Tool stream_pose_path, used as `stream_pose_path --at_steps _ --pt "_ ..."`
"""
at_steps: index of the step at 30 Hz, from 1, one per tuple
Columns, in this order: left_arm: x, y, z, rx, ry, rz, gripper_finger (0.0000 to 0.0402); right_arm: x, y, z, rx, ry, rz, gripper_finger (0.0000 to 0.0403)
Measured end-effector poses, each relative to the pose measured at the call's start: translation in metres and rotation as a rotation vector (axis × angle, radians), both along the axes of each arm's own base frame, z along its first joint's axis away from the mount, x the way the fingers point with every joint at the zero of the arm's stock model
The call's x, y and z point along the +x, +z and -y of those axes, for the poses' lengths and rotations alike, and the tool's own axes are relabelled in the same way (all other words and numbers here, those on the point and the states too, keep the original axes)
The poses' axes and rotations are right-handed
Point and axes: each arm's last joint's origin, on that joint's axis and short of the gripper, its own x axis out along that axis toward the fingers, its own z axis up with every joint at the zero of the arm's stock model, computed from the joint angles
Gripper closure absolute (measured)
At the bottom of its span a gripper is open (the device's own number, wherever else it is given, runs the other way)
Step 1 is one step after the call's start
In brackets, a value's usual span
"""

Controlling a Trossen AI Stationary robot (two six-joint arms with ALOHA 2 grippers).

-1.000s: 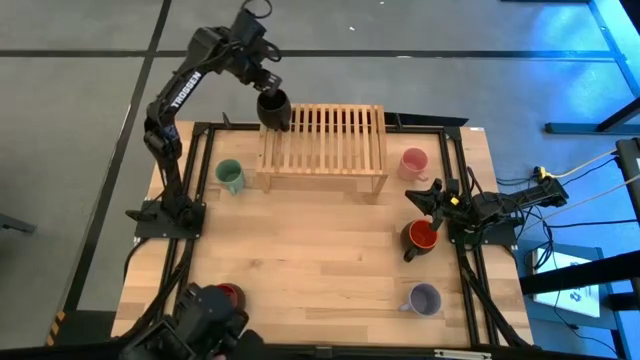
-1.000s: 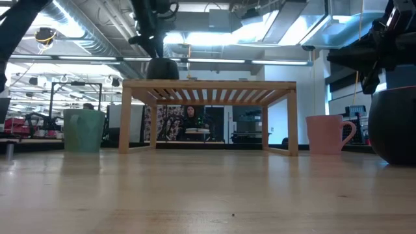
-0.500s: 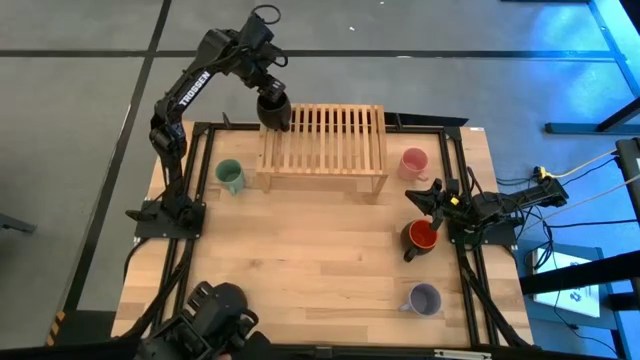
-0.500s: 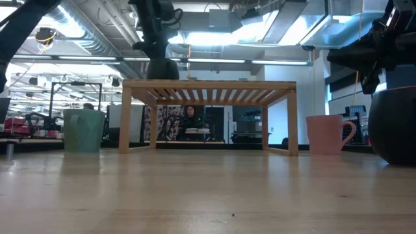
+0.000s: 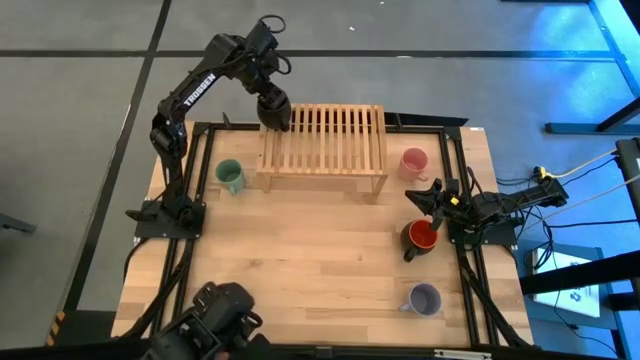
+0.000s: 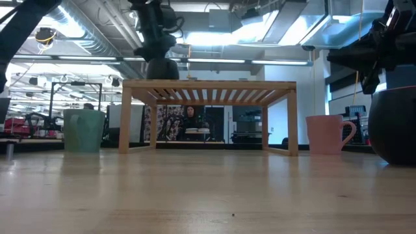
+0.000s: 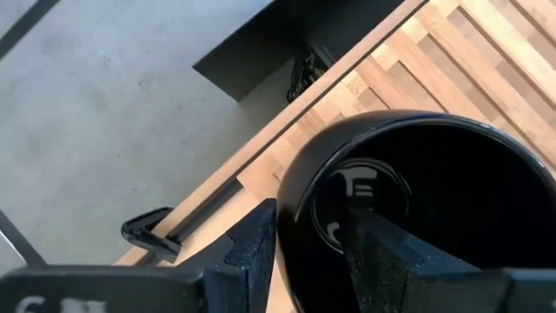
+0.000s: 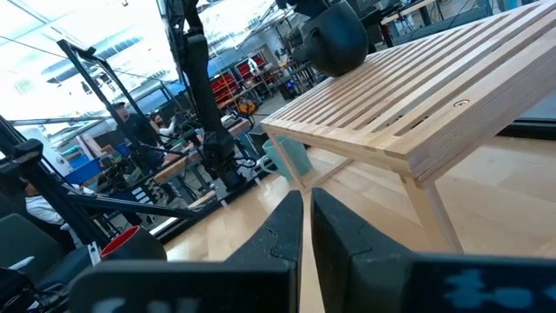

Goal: Place coffee mugs
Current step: Put the black mug on the shelf

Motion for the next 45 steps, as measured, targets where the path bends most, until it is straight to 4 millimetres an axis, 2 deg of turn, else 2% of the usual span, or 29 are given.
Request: stream_pose_path --at_steps 4,10,12,15,23,31,35,41,45 --pt "0.002 -0.002 0.000 0.012 -0.033 -0.013 0.0298 0.000 0.000 0.000 0.000 0.000 0.000 0.0388" --pt "0.003 -0.002 0.001 0.029 -0.090 -0.039 0.0380 0.000 0.000 0.000 0.000 0.000 0.000 0.0388" --pt "0.004 -0.003 0.001 0.024 -0.118 -0.039 0.0389 0.000 0.000 0.000 0.000 0.000 0.000 0.0388" --pt "0.007 -0.002 0.004 0.047 -0.195 -0.065 0.0388 0.000 0.000 0.000 0.001 0.000 0.000 0.0388" --pt "0.014 0.005 0.008 0.200 -0.528 -0.198 0.0389 0.000 0.000 0.000 0.028 0.001 0.008 0.0388" --pt "0.008 0.002 -0.007 0.212 -0.565 -0.170 0.0389 0.000 0.000 0.000 0.034 0.002 0.011 0.0388" --pt "0.009 -0.002 -0.008 0.173 -0.603 -0.101 0.0387 0.000 0.000 0.000 0.034 0.002 0.010 0.0388" --pt "0.014 -0.002 -0.006 0.188 -0.595 -0.122 0.0383 0.000 0.000 0.000 0.033 0.001 0.010 0.0388" --pt "0.014 -0.002 -0.006 0.188 -0.587 -0.123 0.0361 0.000 0.000 0.000 0.033 0.001 0.010 0.0388"
